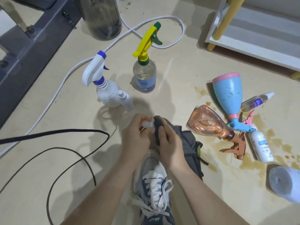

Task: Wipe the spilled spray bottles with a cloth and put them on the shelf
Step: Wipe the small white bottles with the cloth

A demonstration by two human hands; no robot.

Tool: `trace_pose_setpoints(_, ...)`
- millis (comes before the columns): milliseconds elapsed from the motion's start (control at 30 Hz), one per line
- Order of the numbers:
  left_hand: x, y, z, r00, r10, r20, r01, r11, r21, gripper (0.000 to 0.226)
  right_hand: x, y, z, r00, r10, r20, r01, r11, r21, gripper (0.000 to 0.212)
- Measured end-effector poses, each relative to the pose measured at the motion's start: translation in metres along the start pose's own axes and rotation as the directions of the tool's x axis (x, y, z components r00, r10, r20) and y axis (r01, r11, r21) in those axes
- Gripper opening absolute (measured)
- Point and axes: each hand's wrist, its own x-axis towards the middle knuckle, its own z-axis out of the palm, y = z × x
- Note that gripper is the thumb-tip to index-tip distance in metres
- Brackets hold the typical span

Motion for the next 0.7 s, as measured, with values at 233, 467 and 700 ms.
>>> trace_pose_setpoints(233,-0.002,-0.016,-0.015,0.993,-0.067,-0.096,0.064,0.997,-0.031,0.029,0.05,0.012,-0.011,0.999,0.049,0.001,-0.031,0.65,-0.76,0.03)
trace_pose_setpoints(467,-0.014,-0.026,0.001,0.982,-0.15,-0.116,0.156,0.987,0.045,0.015,-0.02,-0.003,0.006,0.971,-0.215,0.102,0.236,0.918,-0.32,0.035)
trace_pose_setpoints(700,-0.021,-0.017,0.008,0.995,-0.015,-0.1,0.025,0.996,0.091,0.016,0.031,0.019,-0.045,0.991,-0.1,-0.084,0.021,0.755,-0.655,0.026)
